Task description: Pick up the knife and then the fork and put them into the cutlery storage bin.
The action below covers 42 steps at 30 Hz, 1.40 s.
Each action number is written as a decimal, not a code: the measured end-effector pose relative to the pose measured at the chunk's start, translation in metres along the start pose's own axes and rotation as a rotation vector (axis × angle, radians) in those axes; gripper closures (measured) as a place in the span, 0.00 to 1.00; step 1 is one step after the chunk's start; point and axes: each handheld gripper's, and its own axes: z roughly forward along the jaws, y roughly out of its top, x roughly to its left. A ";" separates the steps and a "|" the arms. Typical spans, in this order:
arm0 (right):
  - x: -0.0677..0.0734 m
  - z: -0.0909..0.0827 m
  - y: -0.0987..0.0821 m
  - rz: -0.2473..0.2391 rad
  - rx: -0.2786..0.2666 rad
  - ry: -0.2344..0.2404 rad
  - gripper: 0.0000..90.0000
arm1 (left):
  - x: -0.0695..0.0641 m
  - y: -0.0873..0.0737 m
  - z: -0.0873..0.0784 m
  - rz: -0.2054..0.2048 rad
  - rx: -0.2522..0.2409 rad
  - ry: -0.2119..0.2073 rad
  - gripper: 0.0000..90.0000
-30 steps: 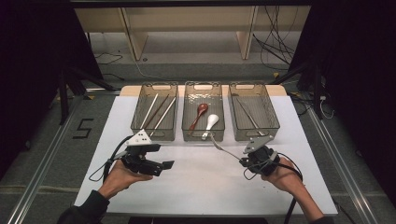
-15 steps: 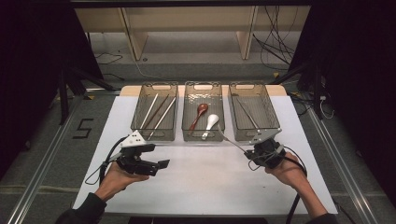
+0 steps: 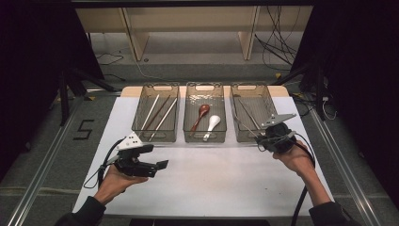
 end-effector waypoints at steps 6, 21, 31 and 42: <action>-0.016 0.002 0.012 0.052 -0.014 -0.027 0.97 | -0.001 -0.002 -0.003 0.000 -0.023 0.002 0.17; -0.054 0.025 0.041 0.186 0.018 -0.093 0.97 | -0.001 -0.003 -0.002 0.005 -0.036 0.008 0.17; -0.071 0.038 0.047 0.263 0.049 -0.120 0.97 | -0.001 -0.002 -0.001 0.000 -0.036 0.008 0.17; -0.068 0.053 0.058 0.293 0.063 -0.126 0.97 | -0.002 -0.002 -0.001 0.008 -0.033 0.004 0.17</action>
